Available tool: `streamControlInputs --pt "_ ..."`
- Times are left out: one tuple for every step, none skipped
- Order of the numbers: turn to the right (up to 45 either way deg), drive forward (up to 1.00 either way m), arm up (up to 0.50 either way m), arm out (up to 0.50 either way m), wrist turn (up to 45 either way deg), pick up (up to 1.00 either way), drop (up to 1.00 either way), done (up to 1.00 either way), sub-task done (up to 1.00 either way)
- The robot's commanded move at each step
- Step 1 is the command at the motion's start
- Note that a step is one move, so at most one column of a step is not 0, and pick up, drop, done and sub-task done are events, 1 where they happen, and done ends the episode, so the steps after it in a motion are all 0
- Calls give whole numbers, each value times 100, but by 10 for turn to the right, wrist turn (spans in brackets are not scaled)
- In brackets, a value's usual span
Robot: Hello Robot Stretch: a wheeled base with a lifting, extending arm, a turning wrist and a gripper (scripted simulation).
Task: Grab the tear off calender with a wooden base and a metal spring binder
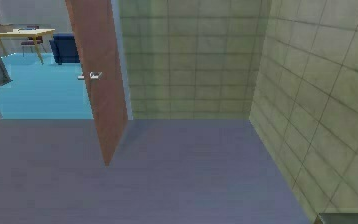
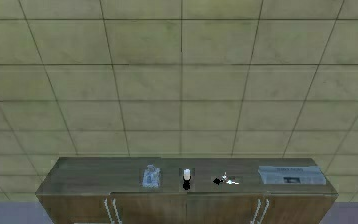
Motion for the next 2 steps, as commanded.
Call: streamControlInputs --pt "0 0 0 42 0 0 0 0 0" --pt "0 0 0 0 450 0 0 0 0"
